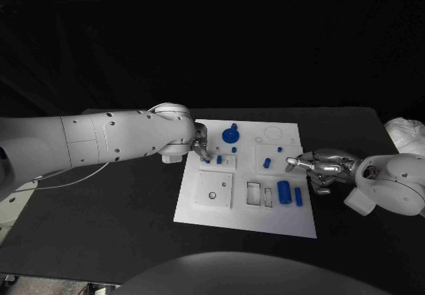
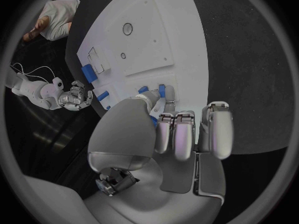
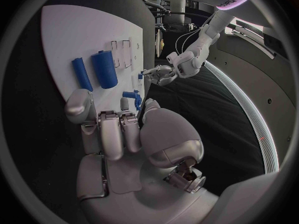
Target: Assemble the parts on the task board
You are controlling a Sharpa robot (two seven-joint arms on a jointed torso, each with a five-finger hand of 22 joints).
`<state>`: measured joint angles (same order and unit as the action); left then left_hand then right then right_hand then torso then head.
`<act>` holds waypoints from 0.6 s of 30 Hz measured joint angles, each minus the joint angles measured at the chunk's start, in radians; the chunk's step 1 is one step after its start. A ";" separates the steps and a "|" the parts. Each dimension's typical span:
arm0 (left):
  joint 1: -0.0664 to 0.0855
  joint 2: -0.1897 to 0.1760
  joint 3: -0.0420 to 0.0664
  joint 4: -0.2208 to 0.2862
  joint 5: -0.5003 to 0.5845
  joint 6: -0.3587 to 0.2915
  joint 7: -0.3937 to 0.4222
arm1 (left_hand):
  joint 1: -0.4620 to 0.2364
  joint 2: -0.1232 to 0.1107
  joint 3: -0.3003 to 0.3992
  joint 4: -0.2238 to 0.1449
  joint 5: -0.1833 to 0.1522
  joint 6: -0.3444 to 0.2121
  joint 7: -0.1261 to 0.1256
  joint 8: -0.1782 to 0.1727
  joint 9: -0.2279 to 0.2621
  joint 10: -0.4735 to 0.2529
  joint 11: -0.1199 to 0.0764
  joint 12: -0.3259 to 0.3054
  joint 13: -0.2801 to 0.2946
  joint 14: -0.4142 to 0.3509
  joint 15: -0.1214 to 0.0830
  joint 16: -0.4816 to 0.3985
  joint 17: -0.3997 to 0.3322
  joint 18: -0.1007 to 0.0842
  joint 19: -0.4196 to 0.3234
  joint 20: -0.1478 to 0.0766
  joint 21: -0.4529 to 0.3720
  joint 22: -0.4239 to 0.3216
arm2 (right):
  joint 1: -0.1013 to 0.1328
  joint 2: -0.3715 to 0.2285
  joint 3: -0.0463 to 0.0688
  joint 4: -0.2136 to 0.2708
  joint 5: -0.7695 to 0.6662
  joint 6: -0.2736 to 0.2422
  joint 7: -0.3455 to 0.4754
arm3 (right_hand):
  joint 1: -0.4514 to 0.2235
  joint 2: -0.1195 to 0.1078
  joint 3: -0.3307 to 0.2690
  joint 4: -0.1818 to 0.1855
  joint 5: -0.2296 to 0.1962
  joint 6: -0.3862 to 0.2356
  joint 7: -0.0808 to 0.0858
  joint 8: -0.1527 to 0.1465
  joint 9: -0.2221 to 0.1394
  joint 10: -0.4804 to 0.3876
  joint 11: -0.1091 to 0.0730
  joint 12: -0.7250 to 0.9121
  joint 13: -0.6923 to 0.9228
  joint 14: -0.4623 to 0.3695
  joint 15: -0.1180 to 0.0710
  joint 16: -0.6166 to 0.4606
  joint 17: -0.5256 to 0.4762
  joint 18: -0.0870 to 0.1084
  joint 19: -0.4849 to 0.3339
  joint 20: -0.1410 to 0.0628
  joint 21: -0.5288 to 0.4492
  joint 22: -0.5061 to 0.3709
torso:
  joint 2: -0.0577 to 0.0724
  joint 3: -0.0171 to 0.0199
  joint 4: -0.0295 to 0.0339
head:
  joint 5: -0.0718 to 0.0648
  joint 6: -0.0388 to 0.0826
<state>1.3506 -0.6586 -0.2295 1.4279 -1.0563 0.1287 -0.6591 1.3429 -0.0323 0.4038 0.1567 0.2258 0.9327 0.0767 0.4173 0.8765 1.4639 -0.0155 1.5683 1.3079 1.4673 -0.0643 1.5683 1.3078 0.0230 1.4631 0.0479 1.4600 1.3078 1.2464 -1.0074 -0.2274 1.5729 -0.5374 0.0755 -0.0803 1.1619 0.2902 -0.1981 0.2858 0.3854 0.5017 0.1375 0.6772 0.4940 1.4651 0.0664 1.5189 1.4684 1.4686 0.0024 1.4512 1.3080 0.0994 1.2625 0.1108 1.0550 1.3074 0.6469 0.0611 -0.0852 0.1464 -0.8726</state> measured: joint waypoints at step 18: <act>-0.005 0.012 0.001 -0.021 0.001 0.007 0.013 | -0.011 0.020 0.003 0.003 -0.050 -0.004 -0.004 -0.015 -0.005 0.000 0.000 0.000 0.000 0.000 0.000 0.000 0.000 0.000 0.000 0.000 -0.016 0.000 | -0.001 0.003 0.000 -0.003 0.000 0.001 -0.002 | 0.000 0.000 0.000 0.000 0.000 0.000 0.000 -0.004 -0.001 0.000 0.000 0.002 0.000 0.001 0.001 0.000 0.000 0.000 0.000 0.000 -0.004 0.000 | -0.001 0.0002 0.0002 | 0.000 0.000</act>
<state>1.3457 -0.6468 -0.2287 1.4070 -1.0549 0.1353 -0.6458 1.3314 -0.0126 0.4065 0.1595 0.1761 0.9288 0.0728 0.4020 0.8716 1.4640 -0.0153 1.5683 1.3077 1.4673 -0.0643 1.5683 1.3076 0.0230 1.4631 0.0479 1.4442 1.3077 1.2455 -1.0040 -0.2274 1.5703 -0.5374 0.0766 -0.0824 1.1618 0.2901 -0.1981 0.2858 0.3854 0.5017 0.1375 0.6732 0.4929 1.4651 0.0664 1.5213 1.4684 1.4699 0.0038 1.4512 1.3078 0.0994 1.2626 0.1109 1.0509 1.3073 0.6459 0.0613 -0.0850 0.1460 -0.8726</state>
